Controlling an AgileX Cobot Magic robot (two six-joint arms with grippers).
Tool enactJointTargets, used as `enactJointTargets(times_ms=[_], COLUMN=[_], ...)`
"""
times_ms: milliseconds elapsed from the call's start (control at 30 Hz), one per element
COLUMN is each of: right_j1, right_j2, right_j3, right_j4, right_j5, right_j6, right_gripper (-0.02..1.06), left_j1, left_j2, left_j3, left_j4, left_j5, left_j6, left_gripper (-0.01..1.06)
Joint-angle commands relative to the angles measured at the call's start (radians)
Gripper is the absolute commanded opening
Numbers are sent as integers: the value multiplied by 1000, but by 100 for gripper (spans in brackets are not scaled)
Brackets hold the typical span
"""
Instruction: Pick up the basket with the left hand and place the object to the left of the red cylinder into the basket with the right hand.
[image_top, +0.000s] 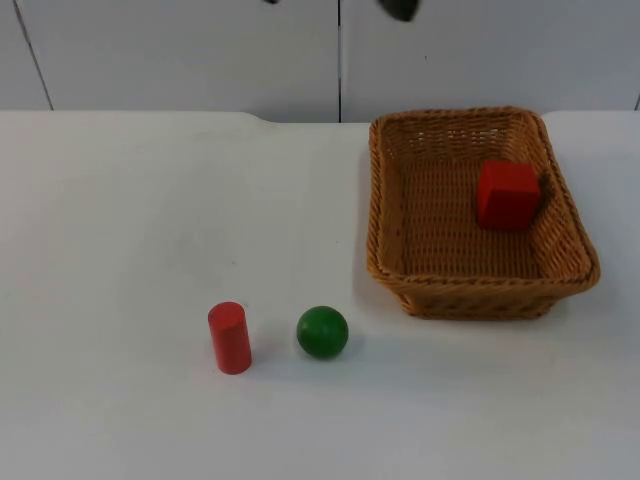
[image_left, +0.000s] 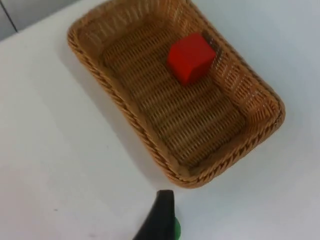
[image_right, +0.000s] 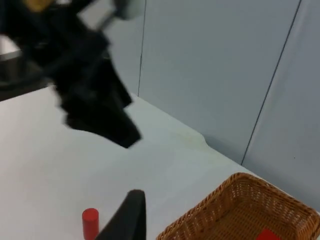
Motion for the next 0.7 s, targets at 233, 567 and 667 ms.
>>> enactJointTargets(times_ms=[233, 567, 667], right_j1=[-1, -1, -1], right_j2=[-97, -268, -374], right_j3=[2, 102, 177], right_j4=[-2, -2, -2], right_j5=[86, 236, 241], right_j6=[15, 59, 87], right_gripper=[105, 105, 105], left_j1=[-2, -2, -2], left_j2=[-416, -866, -1034], left_j3=[385, 673, 709], left_j4=[16, 23, 49], left_j5=[-235, -211, -107], left_j6=[-8, -8, -12], left_gripper=[83, 83, 83])
